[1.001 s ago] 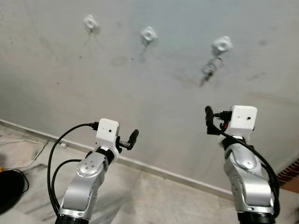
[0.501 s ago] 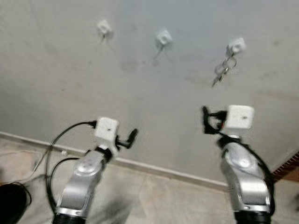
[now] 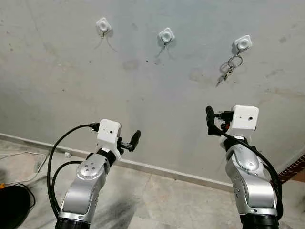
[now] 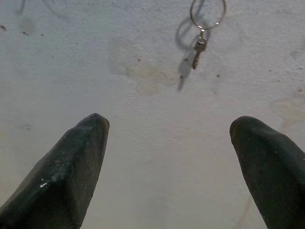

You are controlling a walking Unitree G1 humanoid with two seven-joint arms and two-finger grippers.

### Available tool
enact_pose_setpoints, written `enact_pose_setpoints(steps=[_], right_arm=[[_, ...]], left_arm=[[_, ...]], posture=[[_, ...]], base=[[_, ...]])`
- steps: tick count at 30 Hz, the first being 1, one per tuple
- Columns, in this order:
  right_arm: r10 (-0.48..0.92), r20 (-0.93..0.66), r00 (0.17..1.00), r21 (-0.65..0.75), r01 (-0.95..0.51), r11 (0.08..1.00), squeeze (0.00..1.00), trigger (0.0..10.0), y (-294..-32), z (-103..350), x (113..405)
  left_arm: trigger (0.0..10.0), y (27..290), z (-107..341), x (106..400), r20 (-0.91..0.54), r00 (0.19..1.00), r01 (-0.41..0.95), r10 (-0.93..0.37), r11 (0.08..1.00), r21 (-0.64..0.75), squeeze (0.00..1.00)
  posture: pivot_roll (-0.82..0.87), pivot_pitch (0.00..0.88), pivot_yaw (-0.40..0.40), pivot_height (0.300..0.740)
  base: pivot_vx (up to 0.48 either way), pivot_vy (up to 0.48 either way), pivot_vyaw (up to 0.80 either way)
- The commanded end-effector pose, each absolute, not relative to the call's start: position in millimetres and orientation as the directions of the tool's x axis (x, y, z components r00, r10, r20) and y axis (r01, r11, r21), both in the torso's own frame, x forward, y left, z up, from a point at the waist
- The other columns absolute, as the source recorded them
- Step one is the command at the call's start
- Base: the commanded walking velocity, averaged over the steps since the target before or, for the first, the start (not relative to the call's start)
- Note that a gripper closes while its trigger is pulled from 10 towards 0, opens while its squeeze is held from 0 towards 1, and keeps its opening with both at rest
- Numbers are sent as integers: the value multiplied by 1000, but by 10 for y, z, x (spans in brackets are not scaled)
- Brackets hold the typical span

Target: Hang keys on a hook

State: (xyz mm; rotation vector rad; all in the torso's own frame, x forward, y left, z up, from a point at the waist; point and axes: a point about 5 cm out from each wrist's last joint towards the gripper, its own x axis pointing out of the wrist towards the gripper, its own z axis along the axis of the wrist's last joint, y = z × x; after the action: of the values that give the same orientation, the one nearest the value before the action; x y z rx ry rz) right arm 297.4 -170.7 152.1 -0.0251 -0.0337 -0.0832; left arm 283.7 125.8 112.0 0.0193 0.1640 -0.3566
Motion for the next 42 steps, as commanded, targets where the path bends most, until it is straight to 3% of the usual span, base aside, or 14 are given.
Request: enact_pose_setpoints(steps=[1,10,42], right_arm=[[-92,28,995,-21,93,995,0,10000,-1730,1520,2965],[-94,24,995,-22,94,995,0,10000,-1734,1521,2973],[-104,62,993,-36,106,994,0,10000,-1739,1610,3008]], left_arm=[[10000,1243,1128,2841,-165,922,354,-351,935,-7,0],[10000,1239,1127,2847,-168,922,352,-349,936,-9,0],[10000,1196,1124,2854,-166,918,363,-360,932,-14,0]], posture=[[132,0,-31,740],[134,0,-34,740],[126,0,-37,740]], base=[[0,0,0],[-232,0,-543],[-244,0,0]])
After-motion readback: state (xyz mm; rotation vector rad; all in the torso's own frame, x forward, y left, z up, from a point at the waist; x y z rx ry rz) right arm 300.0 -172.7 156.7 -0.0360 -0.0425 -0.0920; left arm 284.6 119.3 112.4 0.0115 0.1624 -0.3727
